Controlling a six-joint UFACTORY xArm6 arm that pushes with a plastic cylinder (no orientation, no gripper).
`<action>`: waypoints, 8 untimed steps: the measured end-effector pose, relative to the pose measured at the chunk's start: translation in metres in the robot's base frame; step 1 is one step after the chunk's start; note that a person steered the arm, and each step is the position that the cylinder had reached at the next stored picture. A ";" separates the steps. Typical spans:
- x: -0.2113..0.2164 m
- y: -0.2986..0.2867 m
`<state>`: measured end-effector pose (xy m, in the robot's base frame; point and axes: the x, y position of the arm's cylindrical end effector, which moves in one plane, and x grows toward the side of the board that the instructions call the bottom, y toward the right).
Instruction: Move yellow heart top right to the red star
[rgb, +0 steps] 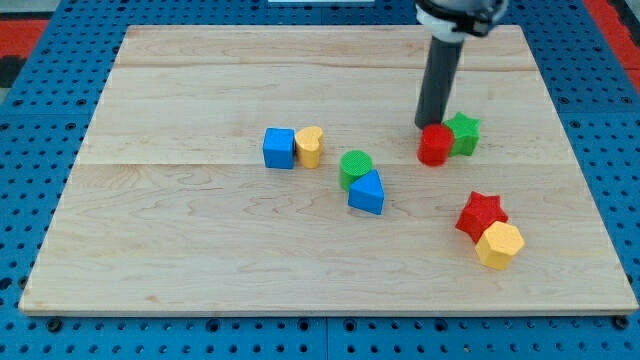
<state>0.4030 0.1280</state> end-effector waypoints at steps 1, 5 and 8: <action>0.042 -0.016; -0.016 -0.068; -0.006 -0.189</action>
<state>0.3972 -0.0613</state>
